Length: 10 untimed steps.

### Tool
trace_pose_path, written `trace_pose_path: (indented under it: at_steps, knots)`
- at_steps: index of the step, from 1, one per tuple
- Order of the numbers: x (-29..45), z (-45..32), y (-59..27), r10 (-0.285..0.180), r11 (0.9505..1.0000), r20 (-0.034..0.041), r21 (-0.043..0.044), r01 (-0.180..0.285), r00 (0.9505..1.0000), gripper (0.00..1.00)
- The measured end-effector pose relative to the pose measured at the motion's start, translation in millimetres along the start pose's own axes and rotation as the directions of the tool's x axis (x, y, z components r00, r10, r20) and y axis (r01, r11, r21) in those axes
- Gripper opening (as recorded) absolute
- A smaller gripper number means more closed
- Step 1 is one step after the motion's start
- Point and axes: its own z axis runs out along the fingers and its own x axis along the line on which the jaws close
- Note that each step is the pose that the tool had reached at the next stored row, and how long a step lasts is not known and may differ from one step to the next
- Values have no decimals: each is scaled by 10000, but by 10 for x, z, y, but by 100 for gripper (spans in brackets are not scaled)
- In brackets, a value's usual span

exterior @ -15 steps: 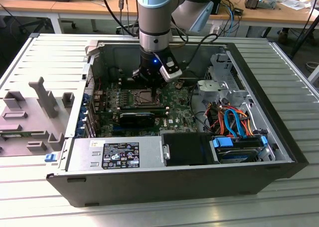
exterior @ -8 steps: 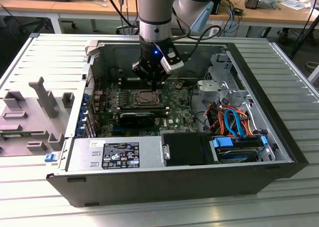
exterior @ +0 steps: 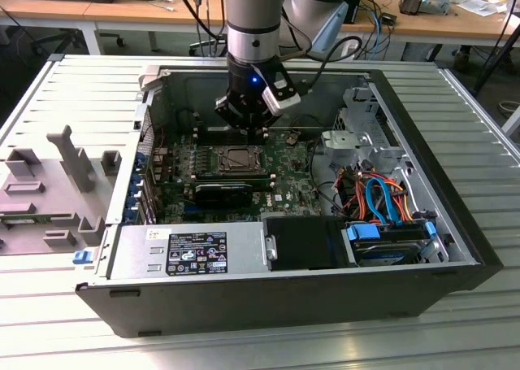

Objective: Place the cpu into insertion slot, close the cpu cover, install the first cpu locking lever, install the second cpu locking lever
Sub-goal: 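Install the first cpu locking lever, then install the second cpu locking lever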

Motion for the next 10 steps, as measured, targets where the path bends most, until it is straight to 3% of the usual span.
trace_pose_path:
  at_steps: [7, 10]
  knots:
    - [0, -2, -6, -3, 10000, -2, 4, 3, 10000, 11]
    - [1, 1, -65, -2, 10000, 0, 0, 2, 10000, 11]
